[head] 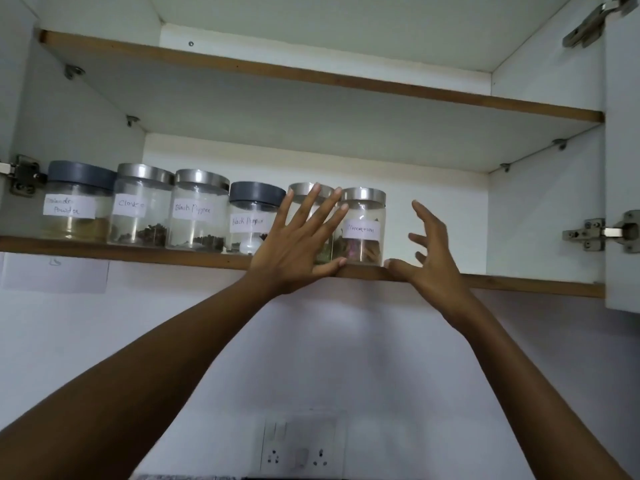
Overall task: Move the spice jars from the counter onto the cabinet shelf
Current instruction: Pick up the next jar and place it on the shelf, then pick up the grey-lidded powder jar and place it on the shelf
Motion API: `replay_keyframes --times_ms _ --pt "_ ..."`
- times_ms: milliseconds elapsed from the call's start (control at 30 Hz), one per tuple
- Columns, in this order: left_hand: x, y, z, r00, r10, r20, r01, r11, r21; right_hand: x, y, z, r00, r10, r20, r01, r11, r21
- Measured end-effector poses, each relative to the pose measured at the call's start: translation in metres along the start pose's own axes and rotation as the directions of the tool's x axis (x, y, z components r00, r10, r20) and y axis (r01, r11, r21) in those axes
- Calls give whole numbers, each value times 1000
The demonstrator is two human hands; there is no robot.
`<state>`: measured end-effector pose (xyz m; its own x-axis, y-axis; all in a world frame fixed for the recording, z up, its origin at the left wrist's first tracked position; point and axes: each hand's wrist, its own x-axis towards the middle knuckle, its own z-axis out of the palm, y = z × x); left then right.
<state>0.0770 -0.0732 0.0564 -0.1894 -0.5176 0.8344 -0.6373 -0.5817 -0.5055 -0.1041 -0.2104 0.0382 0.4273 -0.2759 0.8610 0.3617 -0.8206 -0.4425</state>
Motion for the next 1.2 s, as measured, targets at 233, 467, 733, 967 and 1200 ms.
replay_keyframes --times_ms 233,467,733,967,1200 --pt "-81 84 -2 969 19 -248 -96 948 -303 -115 5 -16 999 31 7 -31 998 -55" --pt "-186 197 -21 973 -190 133 225 639 -735 -224 40 -18 932 296 208 -276 953 -122" --pt "-293 290 -22 806 -53 589 545 453 -705 -355 111 -14 697 650 302 -595 760 -263" --pt "-344 354 -10 520 254 816 679 456 -575 -441 184 -8 495 846 198 -719 526 -453" --pt "-355 416 16 306 417 856 849 288 -444 -477 223 1 415 872 260 -754 489 -438"
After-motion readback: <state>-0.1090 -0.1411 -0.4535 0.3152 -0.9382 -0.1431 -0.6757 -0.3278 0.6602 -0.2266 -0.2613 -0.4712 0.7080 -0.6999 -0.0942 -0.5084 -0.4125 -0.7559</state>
